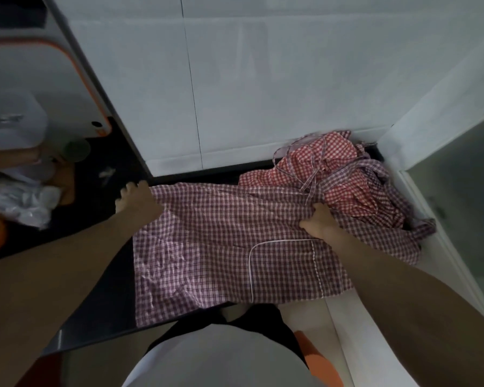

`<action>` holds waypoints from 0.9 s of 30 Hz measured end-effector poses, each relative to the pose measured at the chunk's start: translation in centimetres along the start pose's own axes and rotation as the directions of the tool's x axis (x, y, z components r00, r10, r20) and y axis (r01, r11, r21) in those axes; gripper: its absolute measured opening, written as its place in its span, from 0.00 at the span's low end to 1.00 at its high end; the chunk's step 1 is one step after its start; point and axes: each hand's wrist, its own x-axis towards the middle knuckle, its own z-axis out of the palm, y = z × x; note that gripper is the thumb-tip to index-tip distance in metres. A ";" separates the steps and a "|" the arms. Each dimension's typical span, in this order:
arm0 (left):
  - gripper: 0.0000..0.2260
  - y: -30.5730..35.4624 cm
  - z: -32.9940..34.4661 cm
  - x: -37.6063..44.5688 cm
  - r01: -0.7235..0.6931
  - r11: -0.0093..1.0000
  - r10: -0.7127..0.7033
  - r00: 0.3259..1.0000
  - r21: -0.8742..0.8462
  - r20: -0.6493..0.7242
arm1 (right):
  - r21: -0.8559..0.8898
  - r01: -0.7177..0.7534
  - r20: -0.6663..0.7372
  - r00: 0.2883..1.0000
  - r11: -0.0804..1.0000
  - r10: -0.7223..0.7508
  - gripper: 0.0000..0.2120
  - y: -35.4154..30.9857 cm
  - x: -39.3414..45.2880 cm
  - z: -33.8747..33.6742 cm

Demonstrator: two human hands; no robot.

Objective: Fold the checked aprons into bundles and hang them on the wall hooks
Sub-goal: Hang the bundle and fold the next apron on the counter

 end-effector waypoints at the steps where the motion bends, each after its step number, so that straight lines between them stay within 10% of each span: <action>1: 0.38 -0.9 0.8 0.0 0.057 0.998 -0.053 0.995 -0.040 0.089 | -0.017 -0.005 -0.017 1.000 1.000 0.005 0.44 -0.7 -1.0 -0.1; 8: 0.40 -4.6 2.7 -3.8 0.422 0.906 -0.291 0.684 -0.038 0.669 | -0.109 -0.028 -0.051 0.998 0.994 0.022 0.51 -2.4 -3.3 0.9; 14: 0.25 -5.6 3.6 -5.9 0.371 0.928 -0.255 0.685 -0.026 0.682 | 0.127 0.074 -0.163 0.985 0.989 -0.053 0.46 -2.7 -5.1 1.1; 18: 0.21 -5.8 4.4 -8.6 0.425 0.905 -0.288 0.656 -0.026 0.698 | -0.296 0.499 -0.477 0.661 0.814 -0.579 0.12 -0.7 -7.3 0.9; 23: 0.36 -7.1 7.6 -10.2 0.712 0.622 -0.281 0.592 -0.326 0.756 | -0.265 0.744 0.181 0.663 0.613 -0.726 0.09 -0.8 -12.2 2.3; 27: 0.04 -4.7 8.9 -13.7 0.726 0.482 -0.295 0.662 -0.490 0.689 | -0.394 0.777 0.454 0.629 0.490 -0.631 0.23 2.1 -14.2 5.9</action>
